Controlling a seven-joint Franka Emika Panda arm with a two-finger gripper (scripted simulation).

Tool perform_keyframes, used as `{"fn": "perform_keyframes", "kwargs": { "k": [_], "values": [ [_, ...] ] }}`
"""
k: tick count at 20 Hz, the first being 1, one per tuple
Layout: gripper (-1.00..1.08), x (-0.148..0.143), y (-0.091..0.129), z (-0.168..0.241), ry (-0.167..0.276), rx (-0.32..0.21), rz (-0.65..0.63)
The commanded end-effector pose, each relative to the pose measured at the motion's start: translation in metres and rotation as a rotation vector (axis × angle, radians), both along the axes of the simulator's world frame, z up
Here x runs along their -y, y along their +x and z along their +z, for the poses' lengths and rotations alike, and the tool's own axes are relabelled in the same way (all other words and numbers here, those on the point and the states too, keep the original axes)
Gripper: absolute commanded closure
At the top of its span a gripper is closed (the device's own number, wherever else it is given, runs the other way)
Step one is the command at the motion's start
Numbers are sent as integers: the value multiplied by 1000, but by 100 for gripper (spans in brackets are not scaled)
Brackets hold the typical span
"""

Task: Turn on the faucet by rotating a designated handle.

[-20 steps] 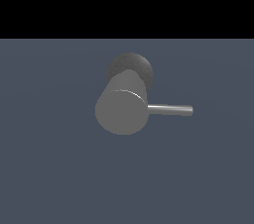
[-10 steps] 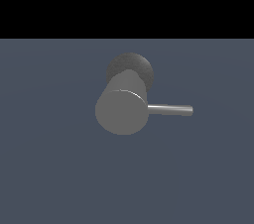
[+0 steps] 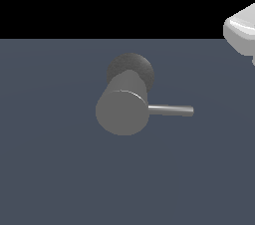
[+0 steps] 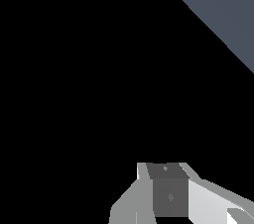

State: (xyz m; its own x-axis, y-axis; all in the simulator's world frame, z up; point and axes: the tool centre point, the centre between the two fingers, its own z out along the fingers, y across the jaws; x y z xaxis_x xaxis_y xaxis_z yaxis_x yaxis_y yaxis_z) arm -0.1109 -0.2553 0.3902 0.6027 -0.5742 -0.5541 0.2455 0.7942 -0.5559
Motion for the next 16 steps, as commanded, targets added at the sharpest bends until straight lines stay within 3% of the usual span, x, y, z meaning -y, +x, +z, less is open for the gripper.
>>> {"fn": "perform_keyframes", "kwargs": {
  "k": [1,8,16],
  "values": [
    [108,2,5,-25,69,-46,-16],
    [108,0,13,-74,190,-138,-41],
    [108,-7,17,-99,249,-187,-44]
  ]
}}
